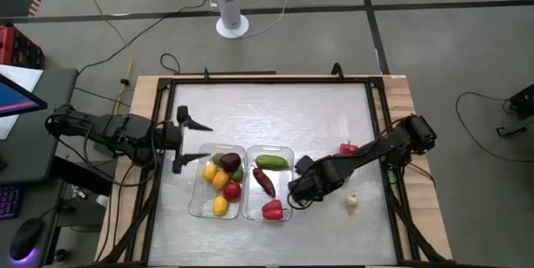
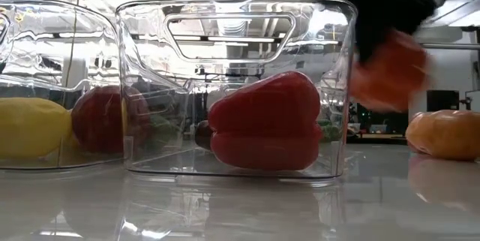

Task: Sort produce into baskets
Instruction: Put the bottom orange bell pepper into the right transparent bin, then put the mango into the right transparent bin

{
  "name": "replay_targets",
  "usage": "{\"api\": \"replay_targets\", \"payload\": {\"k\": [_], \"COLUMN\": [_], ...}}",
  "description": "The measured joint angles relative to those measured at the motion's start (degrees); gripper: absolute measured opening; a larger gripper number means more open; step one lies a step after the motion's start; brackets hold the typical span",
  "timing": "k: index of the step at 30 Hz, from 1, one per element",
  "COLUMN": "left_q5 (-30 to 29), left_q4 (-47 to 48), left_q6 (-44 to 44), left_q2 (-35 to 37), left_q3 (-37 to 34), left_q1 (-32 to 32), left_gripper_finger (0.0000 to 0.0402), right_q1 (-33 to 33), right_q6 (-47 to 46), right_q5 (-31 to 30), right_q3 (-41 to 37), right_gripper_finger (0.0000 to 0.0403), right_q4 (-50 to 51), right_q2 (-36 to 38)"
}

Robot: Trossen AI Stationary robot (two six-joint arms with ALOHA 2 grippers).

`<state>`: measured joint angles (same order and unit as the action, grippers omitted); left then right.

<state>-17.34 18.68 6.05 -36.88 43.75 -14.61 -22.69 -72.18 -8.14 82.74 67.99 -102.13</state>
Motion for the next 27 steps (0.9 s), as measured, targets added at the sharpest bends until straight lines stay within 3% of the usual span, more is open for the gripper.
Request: {"api": "replay_targets", "payload": {"k": [5,10,13,17,20,27], "left_q5": [10.66,11.19,10.53,10.07,8.97,7.53], "left_q4": [-5.33,-6.43,-6.37,-6.16,-5.25,-4.12], "left_q6": [1.83,2.26,1.85,1.77,1.70,1.22], "left_q2": [0.09,0.16,0.33,0.66,0.66,0.67], "left_q3": [-0.97,-1.68,-1.68,-1.68,-1.68,-1.68], "left_q1": [0.00,0.00,0.02,0.00,0.00,0.00], "left_gripper_finger": [0.0320,0.0320,0.0320,0.0320,0.0320,0.0320], "right_q1": [-0.70,-0.37,0.79,2.60,3.59,-1.14], "right_q6": [8.27,24.55,28.14,27.91,23.17,9.55], "right_q5": [-12.75,-19.17,-17.69,-11.09,-6.76,-4.99], "right_q3": [8.84,9.50,9.50,9.50,9.50,6.65], "right_gripper_finger": [0.0313,0.0335,0.0362,0.0394,0.0389,0.0368], "right_q4": [-4.08,-18.01,-20.42,-17.58,-10.15,12.85], "right_q2": [0.15,-0.46,-1.55,-2.21,-1.71,-1.16]}}
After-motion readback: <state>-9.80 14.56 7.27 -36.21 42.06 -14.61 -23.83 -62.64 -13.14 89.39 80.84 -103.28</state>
